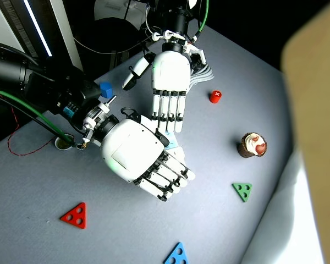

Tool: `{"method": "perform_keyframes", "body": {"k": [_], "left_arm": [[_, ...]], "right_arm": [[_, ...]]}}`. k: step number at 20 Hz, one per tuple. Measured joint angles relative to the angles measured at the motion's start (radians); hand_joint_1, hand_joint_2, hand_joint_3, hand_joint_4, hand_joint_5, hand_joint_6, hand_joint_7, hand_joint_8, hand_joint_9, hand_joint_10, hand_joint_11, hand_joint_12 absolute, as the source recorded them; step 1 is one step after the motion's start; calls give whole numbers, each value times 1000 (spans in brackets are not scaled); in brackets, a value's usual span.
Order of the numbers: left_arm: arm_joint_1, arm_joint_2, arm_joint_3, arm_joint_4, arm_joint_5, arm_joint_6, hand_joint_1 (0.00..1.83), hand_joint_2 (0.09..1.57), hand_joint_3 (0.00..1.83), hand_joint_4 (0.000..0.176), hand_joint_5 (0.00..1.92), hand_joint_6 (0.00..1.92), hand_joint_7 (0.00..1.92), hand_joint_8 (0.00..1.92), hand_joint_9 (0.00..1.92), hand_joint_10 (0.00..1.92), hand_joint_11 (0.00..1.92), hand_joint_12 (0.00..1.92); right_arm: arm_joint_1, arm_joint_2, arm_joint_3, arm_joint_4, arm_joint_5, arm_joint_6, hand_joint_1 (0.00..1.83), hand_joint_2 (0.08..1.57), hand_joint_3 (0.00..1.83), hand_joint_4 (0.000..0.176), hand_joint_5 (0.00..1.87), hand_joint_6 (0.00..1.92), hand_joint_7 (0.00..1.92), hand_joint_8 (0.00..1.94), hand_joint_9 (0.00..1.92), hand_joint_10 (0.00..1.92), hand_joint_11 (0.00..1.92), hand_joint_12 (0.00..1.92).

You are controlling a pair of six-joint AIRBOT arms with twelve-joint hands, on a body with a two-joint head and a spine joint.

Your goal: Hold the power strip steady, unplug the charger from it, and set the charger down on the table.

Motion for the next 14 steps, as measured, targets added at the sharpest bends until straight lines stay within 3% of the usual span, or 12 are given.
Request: {"method": "perform_keyframes", "body": {"k": [6,9,11,12,13,14], "left_arm": [[0,0,0,0,1,0,0,972,0,0,5,2,29,1,20,2,12,20],[0,0,0,0,1,0,0,976,1,0,9,3,36,3,24,3,19,23],[0,0,0,0,1,0,0,974,0,0,15,4,42,4,29,4,25,26],[0,0,0,0,1,0,0,972,0,0,18,5,41,4,29,4,23,25],[0,0,0,0,1,0,0,974,0,0,20,5,36,1,21,0,15,22],[0,0,0,0,1,0,0,973,0,0,31,9,48,6,31,5,21,25]], "right_arm": [[0,0,4,0,0,3,1008,1098,0,0,496,6,535,6,547,8,245,756],[0,0,4,0,0,3,1086,1095,0,0,648,4,698,5,732,10,394,769],[0,0,4,0,1,3,1191,1096,0,0,831,8,937,15,969,30,596,829],[0,0,5,-2,1,3,1258,1048,0,0,994,665,1395,3,1058,50,697,859],[0,0,7,-7,2,8,1372,1057,0,0,1034,731,1341,265,1159,654,790,870],[0,1,10,-12,8,8,1386,1070,0,0,956,880,1179,594,1063,950,811,902]]}}
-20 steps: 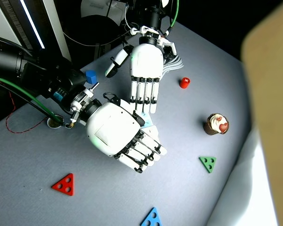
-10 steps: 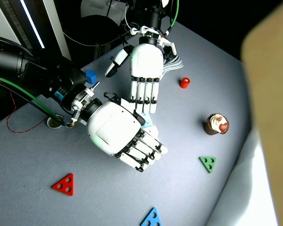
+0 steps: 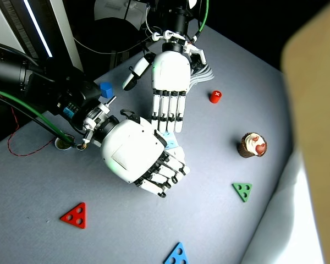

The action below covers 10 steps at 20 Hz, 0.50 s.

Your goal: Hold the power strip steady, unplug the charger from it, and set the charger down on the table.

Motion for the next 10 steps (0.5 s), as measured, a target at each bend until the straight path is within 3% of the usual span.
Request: {"method": "perform_keyframes", "body": {"k": [2,10], "left_arm": [[0,1,0,0,2,0,0,971,0,0,26,6,44,4,26,3,20,25],[0,1,-1,0,3,0,0,974,1,0,16,3,47,6,33,6,20,26]], "right_arm": [[0,2,0,-3,3,4,1388,1075,1,0,929,940,1106,739,1044,1018,851,921],[0,2,0,-31,3,11,1392,1061,0,0,969,866,1133,679,1080,984,874,930]]}}
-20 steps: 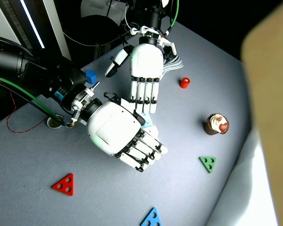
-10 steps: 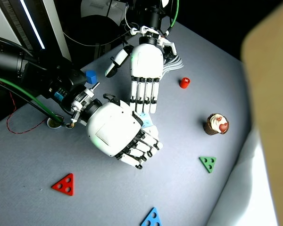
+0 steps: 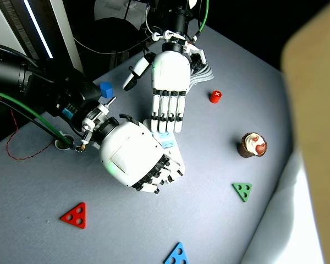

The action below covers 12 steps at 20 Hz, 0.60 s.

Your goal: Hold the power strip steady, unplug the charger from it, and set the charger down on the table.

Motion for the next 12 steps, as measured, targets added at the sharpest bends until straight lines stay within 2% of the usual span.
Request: {"method": "perform_keyframes", "body": {"k": [12], "left_arm": [[0,0,0,0,2,0,0,971,0,0,10,0,32,0,17,0,16,26]], "right_arm": [[47,34,-2,-23,-23,7,1389,1074,0,0,912,941,1102,713,1075,1015,874,951]]}}
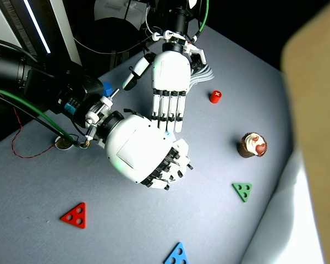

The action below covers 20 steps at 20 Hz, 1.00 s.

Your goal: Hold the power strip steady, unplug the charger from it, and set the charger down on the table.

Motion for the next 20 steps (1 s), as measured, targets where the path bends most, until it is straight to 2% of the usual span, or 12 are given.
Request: {"method": "perform_keyframes", "body": {"k": [1,3,10,11,13,14,18,19,20], "left_arm": [[0,0,0,0,0,0,0,974,0,0,12,3,35,3,23,4,14,25],[0,0,0,0,0,0,0,976,1,0,12,2,36,3,25,4,17,27],[0,0,0,0,1,0,0,973,0,0,18,3,40,2,27,2,16,27],[0,0,0,0,1,0,0,970,0,0,10,0,35,0,19,0,11,25],[0,0,0,0,1,0,0,968,0,0,5,0,33,0,18,0,9,25],[0,0,0,0,1,0,0,976,1,0,13,3,44,5,30,5,17,28],[0,2,0,0,1,0,0,977,1,0,30,7,56,7,44,8,22,31],[0,2,-1,0,2,0,0,974,0,0,26,4,49,2,35,3,15,28],[0,2,-1,0,2,0,0,974,0,0,26,4,49,2,35,3,15,28]], "right_arm": [[0,11,-1,-1,0,0,1392,1063,0,0,938,907,1134,655,1096,978,898,931],[1,35,-10,-16,4,0,1389,1072,0,0,924,920,1111,696,1074,1018,885,936],[0,158,-97,-171,-28,-35,1391,1067,0,0,929,922,1122,677,1087,987,898,926],[-2,177,-106,-199,-30,-49,1394,1046,0,0,971,851,1186,578,1152,914,912,922],[-33,225,-127,-288,-26,-65,1392,1066,0,0,926,919,1132,659,1101,971,916,906],[-49,241,-134,-308,-26,-73,1395,1041,0,0,975,846,1201,546,1165,895,923,897],[-117,277,-139,-383,-31,-127,1399,1030,0,0,987,810,1237,482,1206,843,937,885],[-132,280,-139,-391,-26,-154,1394,1056,0,0,944,870,1168,602,1123,942,919,886],[-142,280,-139,-400,-23,-166,1394,1056,0,0,944,870,1168,602,1123,942,919,886]]}}
